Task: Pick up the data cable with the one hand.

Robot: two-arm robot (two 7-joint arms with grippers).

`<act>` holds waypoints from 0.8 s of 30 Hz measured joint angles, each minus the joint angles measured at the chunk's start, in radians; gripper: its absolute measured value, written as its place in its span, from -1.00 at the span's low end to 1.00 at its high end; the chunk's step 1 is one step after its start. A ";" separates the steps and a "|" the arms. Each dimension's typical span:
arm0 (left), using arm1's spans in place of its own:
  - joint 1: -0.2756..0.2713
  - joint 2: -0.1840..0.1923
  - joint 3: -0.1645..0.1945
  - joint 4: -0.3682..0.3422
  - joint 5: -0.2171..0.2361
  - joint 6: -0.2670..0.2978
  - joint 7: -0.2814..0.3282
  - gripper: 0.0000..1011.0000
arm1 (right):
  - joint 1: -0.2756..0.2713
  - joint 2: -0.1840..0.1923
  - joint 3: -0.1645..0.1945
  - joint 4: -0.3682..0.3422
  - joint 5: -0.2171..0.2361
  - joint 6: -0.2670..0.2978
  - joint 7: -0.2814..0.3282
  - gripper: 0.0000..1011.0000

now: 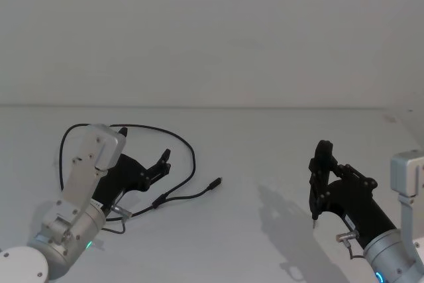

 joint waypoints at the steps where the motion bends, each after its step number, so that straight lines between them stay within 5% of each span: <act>1: 0.000 0.000 0.000 0.000 0.000 0.000 0.000 0.98 | 0.000 0.000 0.000 0.000 0.000 0.000 0.000 -0.45; 14: 0.000 0.001 0.000 0.001 -0.001 0.000 -0.006 0.98 | 0.000 0.000 0.000 0.000 0.000 0.000 0.000 -0.45; 24: -0.009 0.023 0.002 0.023 -0.042 0.003 -0.102 0.98 | 0.000 0.000 0.000 0.000 0.000 0.000 0.000 -0.45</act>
